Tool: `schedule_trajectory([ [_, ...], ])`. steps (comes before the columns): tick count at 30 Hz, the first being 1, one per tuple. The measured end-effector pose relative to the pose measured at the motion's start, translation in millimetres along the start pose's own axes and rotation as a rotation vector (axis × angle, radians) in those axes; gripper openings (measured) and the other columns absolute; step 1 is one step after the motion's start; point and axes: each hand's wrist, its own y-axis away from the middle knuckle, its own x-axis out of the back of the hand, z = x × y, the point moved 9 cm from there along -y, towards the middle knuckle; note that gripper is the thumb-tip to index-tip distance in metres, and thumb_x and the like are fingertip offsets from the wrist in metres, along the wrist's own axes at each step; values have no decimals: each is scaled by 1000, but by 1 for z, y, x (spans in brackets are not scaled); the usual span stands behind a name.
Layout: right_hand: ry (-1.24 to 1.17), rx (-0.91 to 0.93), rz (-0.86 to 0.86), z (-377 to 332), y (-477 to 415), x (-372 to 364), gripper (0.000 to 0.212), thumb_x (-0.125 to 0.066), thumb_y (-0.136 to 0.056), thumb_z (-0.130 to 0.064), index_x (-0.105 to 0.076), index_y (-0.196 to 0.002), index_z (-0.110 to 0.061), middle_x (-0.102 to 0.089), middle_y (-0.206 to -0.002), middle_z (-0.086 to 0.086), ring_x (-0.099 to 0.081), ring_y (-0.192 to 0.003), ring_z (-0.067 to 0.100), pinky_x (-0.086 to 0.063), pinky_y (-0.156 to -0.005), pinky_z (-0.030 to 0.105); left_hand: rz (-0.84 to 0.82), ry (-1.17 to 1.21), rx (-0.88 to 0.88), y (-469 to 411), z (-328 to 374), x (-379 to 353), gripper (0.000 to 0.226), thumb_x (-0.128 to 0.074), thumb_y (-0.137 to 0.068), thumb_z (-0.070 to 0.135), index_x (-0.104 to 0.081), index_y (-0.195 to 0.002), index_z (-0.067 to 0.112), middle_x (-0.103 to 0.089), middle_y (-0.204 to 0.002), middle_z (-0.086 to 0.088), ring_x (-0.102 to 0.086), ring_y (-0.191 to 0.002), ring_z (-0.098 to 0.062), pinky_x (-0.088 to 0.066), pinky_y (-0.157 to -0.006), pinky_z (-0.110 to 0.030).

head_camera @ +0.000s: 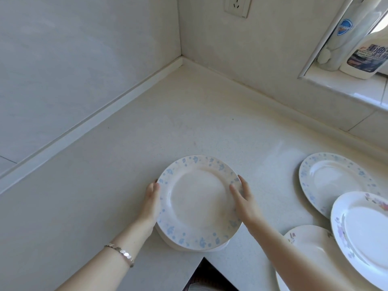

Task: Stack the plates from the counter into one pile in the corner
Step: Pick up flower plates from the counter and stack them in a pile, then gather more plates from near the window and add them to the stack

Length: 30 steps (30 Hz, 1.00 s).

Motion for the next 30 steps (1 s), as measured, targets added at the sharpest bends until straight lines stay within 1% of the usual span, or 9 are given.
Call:
schedule_trajectory([
  [2,-259,-77,-31,10,-1,-7,43,-34,-97,-39,-37,-140,-30,-46,-138,-4,-45,-125,16,-39,-105,39,-29,113,53,-4,-9,-6,41,-24,-100,37,-49,-128,20,-57,-124,-3,-55,-114,-21,-44,-99,-39],
  [4,-355,-94,-34,17,-1,-8,41,-27,-99,-39,-44,-135,-32,-51,-138,-1,-48,-125,18,-38,-108,42,-31,114,64,-7,-13,-4,38,-27,-98,41,-57,-119,30,-64,-119,0,-60,-107,-18,-49,-90,-36],
  [9,-398,-101,-58,21,1,-10,43,-24,-99,-40,-41,-138,-33,-50,-138,-4,-47,-127,17,-35,-110,45,-76,121,38,-10,-14,-7,37,-26,-97,45,-57,-117,39,-65,-118,6,-60,-108,-15,-50,-90,-36],
  [14,-365,-106,-48,19,3,-10,37,-23,-100,-39,-47,-128,-40,-54,-132,-6,-49,-123,16,-37,-109,41,-76,102,12,-8,-6,-6,38,-26,-100,35,-49,-128,27,-58,-124,3,-54,-115,-18,-45,-98,-39],
  [17,-262,-98,-54,15,1,-6,33,-25,-100,-36,-49,-121,-42,-55,-130,-7,-50,-121,15,-38,-108,40,17,-209,-90,-12,14,10,26,-32,-95,19,-58,-96,15,-64,-102,-10,-58,-97,-30,-46,-77,-37],
  [21,-82,-100,-22,2,1,12,26,-37,-97,-19,-58,-108,-28,-62,-105,-8,-55,-106,15,-45,-93,29,96,-758,-581,0,78,-18,42,-40,-80,15,-59,-112,-3,-57,-120,-27,-51,-117,-43,-39,-100,-43],
  [24,3,-133,3,1,9,39,21,-41,-94,-8,-60,-99,-17,-63,-95,1,-57,-94,18,-44,-74,22,-59,-727,-839,25,116,-78,37,-40,-77,14,-64,-98,-5,-63,-103,-26,-60,-101,-43,-35,-92,-30],
  [27,-12,-170,30,11,29,79,22,-39,-94,-5,-60,-98,-12,-65,-86,4,-61,-83,19,-45,-73,21,-355,-644,-709,47,128,-145,24,-44,-87,9,-66,-95,4,-69,-98,-16,-62,-97,-33,-45,-86,-31],
  [30,-14,-93,228,19,57,149,31,-39,-91,2,-63,-85,-17,-66,-80,1,-63,-77,17,-47,-73,23,-520,-787,-668,80,123,-209,24,-42,-90,14,-65,-98,11,-71,-98,-11,-62,-96,-29,-48,-81,-32],
])
